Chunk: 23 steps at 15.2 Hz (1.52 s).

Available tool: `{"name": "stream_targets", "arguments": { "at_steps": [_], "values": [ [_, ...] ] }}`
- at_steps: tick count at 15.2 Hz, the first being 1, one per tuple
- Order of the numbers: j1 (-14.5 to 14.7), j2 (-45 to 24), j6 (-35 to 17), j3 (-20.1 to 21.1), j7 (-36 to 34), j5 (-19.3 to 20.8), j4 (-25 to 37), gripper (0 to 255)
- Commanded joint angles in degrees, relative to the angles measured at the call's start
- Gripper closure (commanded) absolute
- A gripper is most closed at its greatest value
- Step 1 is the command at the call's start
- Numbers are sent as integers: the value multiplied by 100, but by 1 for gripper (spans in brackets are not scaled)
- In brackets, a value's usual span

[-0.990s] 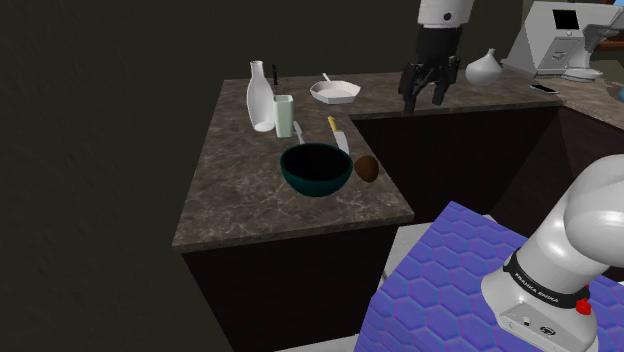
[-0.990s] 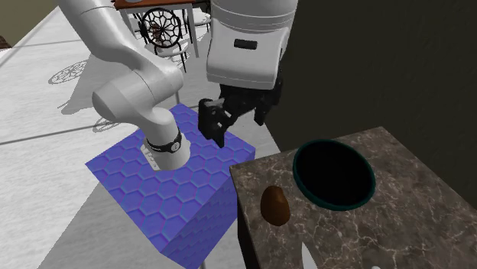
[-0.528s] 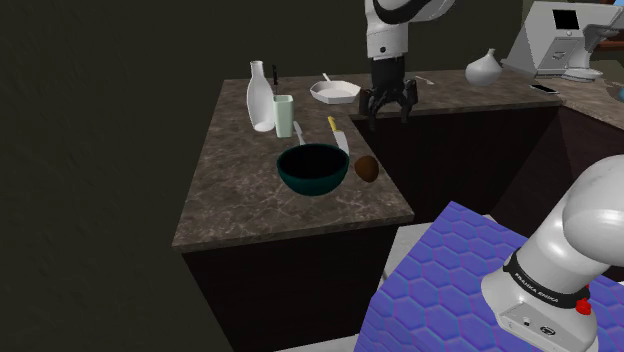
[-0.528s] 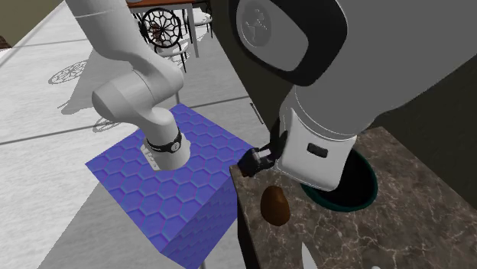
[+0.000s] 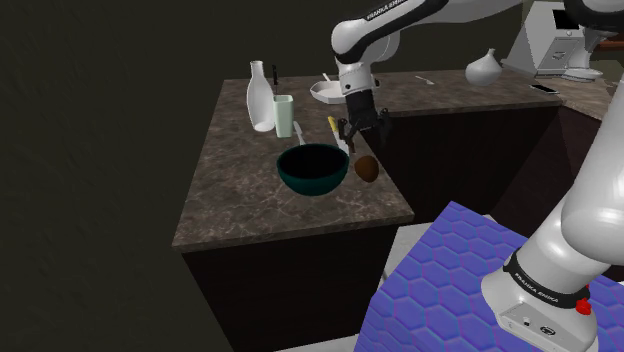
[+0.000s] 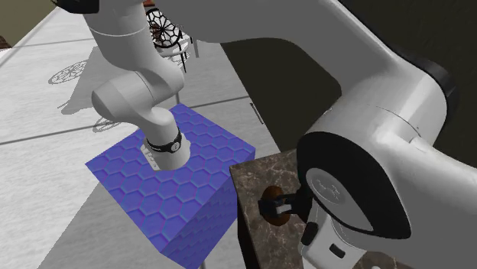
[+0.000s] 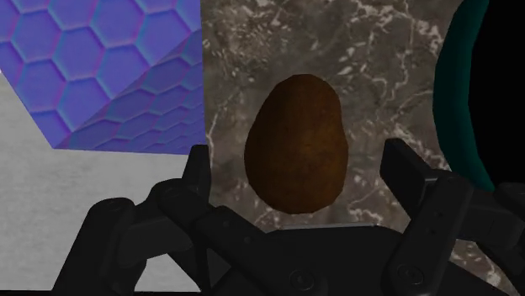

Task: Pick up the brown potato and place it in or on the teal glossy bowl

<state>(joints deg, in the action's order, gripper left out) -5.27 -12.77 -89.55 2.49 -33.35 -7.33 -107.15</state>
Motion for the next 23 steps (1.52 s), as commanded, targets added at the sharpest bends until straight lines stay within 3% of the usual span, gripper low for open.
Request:
{"name": "stream_targets", "arguments": {
  "at_steps": [1, 9, 16, 17, 23],
  "values": [
    [-17, -509, 134, -27, -189, -96, 381, 0],
    [28, -374, -453, -5, -159, -134, -338, 0],
    [33, -374, -453, -9, -158, -135, -338, 0],
    [35, -371, -458, -8, -161, -137, -345, 255],
    [36, -364, -455, -7, -164, -137, -349, 255]
  ]
}}
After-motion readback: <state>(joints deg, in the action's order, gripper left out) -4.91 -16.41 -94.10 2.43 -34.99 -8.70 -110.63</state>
